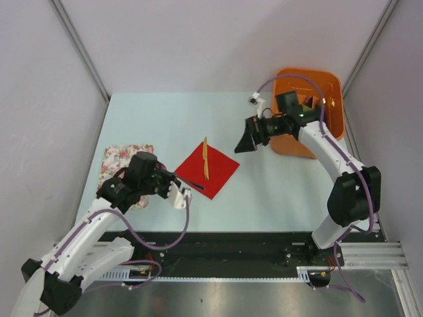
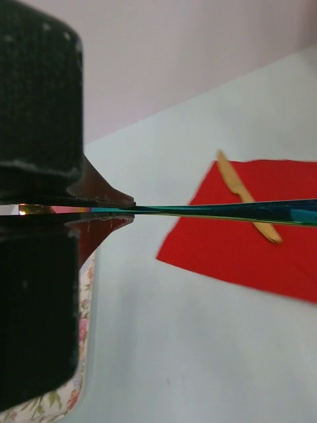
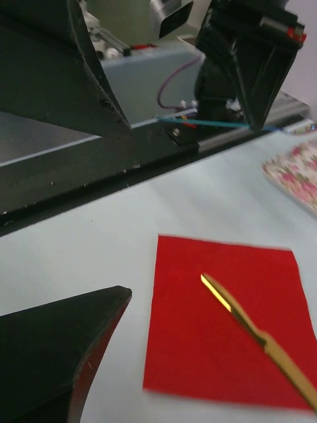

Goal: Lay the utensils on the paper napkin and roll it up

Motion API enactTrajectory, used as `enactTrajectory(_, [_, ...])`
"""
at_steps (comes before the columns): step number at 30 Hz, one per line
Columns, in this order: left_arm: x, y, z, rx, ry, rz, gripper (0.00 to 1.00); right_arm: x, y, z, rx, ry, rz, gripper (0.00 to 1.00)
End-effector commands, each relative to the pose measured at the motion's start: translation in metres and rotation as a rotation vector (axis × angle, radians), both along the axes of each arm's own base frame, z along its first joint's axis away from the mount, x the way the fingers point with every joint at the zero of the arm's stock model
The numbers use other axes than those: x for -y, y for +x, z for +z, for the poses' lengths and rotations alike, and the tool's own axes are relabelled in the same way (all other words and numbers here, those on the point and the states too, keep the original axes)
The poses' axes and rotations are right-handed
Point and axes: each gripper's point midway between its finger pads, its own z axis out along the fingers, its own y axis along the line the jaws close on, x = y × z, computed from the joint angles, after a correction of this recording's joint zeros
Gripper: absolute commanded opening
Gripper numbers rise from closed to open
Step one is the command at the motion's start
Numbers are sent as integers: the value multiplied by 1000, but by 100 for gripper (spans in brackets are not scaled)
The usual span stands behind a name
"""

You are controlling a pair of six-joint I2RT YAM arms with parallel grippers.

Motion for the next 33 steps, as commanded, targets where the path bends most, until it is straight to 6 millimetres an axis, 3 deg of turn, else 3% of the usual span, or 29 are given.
enactTrajectory(1, [32,-30,-12,19,105,-288,0,-45,-38,4,-98,53,157,100])
enactTrajectory(6, [60,-33,-13,-26,117,-359,0,-95,-79,-7,-151,46,295,100])
enactTrajectory(9, [68,-30,-9,-11,111,-374,0,-113,-100,-16,-206,41,355,100])
enactTrajectory(15, [76,-23,-8,7,100,-384,0,-133,-132,-42,-363,25,411,89])
enactTrajectory(25, [85,-19,1,-8,61,-370,0,-146,-165,-64,-418,3,458,70])
enactTrajectory(28, [86,-19,2,-6,53,-374,0,-147,-168,-64,-428,11,471,49])
enactTrajectory(29, [86,-20,2,-5,51,-374,0,-148,-167,-63,-430,17,475,28])
enactTrajectory(31, [87,-19,6,5,29,-359,1,-148,-166,-59,-434,32,478,8])
enactTrajectory(32, [87,-17,10,10,15,-342,5,-146,-162,-54,-429,43,463,0])
enactTrajectory(33, [88,-15,22,27,-29,-307,21,-144,-158,-52,-417,59,455,0])
